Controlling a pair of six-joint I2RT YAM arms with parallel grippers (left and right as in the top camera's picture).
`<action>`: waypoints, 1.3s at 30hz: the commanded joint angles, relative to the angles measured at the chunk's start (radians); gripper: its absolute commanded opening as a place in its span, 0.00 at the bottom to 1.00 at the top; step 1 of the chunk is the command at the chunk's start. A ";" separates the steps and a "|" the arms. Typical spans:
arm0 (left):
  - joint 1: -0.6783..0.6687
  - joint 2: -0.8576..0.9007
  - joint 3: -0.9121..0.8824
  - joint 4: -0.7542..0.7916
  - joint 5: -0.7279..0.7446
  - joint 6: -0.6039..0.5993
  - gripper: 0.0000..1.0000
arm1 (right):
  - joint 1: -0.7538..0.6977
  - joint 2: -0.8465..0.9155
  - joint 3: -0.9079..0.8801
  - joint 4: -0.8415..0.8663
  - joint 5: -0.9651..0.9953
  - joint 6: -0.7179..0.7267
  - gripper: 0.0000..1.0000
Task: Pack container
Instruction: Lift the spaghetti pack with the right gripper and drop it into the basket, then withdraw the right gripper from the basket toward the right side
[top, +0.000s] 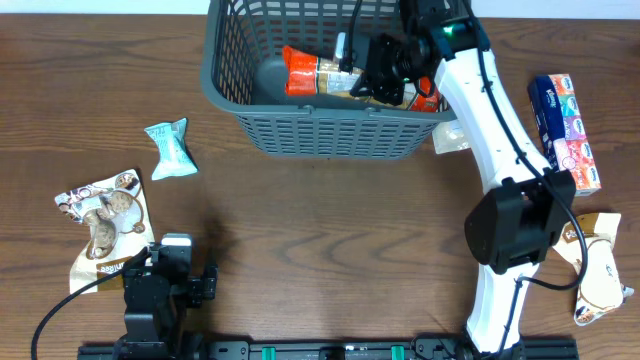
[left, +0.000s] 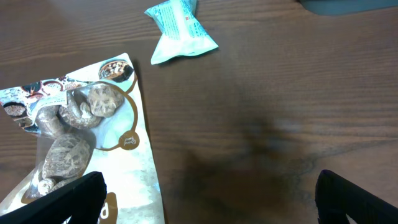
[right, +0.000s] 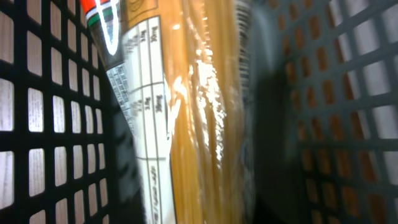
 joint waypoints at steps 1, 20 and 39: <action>-0.004 -0.006 0.006 -0.004 -0.001 0.006 0.98 | 0.006 -0.005 0.051 0.006 -0.037 0.003 0.58; -0.004 -0.006 0.006 -0.004 -0.001 -0.025 0.99 | -0.079 -0.307 0.067 0.452 0.134 0.469 0.91; -0.004 -0.006 0.006 -0.004 -0.001 -0.025 0.99 | -0.461 -0.210 0.066 0.170 0.277 0.999 0.99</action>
